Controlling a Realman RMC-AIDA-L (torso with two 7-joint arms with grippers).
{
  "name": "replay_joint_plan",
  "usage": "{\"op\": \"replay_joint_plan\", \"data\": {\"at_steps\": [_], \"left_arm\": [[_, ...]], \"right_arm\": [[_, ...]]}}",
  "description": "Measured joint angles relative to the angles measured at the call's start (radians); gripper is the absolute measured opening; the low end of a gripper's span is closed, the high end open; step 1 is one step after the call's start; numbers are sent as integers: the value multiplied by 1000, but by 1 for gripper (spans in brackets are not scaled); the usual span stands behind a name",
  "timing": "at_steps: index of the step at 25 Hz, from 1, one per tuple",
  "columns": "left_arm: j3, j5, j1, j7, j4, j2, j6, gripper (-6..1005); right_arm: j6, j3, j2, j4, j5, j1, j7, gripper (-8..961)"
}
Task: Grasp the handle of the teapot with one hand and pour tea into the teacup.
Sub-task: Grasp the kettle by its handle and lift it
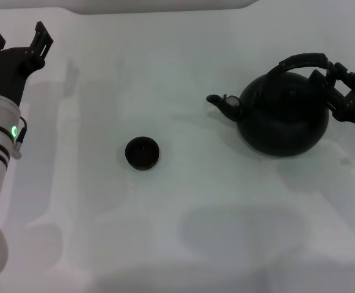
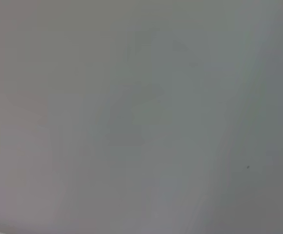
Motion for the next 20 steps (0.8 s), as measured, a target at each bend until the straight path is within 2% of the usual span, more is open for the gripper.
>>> {"op": "replay_joint_plan", "data": {"at_steps": [11,17,20], "left_arm": [[0,0,0,0,-2,0,0,891],[0,0,0,0,-10,-1,0,890],[3,0,0,0,-10,-2,0,890]], "right_arm": [[-7,0,2,-2,4,-10,-2,438],[-8,0,2,-22,4,-10,-7,222],[-39,-5,2,-41,0,-6,-32,201]]}}
